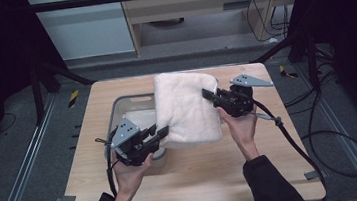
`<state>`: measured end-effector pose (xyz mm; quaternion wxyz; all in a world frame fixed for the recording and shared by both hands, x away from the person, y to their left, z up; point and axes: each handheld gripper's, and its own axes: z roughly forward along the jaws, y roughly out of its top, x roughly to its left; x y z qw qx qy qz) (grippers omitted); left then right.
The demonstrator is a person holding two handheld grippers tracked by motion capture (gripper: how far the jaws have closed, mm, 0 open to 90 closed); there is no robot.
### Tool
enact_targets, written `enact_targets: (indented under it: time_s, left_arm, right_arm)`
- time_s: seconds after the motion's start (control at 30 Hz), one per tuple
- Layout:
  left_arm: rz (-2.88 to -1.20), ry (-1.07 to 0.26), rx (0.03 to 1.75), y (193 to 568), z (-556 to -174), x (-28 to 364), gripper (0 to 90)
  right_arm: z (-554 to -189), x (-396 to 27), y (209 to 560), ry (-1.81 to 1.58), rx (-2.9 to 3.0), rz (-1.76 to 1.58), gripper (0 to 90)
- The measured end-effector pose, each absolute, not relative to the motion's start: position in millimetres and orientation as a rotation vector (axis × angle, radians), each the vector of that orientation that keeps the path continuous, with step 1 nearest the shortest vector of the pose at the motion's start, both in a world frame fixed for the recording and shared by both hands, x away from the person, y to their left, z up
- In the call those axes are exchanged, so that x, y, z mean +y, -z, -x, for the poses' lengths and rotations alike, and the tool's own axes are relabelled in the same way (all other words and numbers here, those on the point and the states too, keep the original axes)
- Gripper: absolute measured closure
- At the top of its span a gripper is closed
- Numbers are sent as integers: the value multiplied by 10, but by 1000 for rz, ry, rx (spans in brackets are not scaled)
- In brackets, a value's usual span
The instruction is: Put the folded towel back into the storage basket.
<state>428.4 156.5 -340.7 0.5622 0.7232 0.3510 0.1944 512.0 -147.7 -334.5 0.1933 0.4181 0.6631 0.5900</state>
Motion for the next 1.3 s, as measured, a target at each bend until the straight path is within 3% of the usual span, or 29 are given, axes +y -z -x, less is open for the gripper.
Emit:
enact_targets:
  time_s: [1.3]
  left_arm:
    - [-1603, -537, 924, 3327, -4169, 2302, 714]
  right_arm:
    - [-5220, -646, 3202, -1674, 1888, -1068, 715]
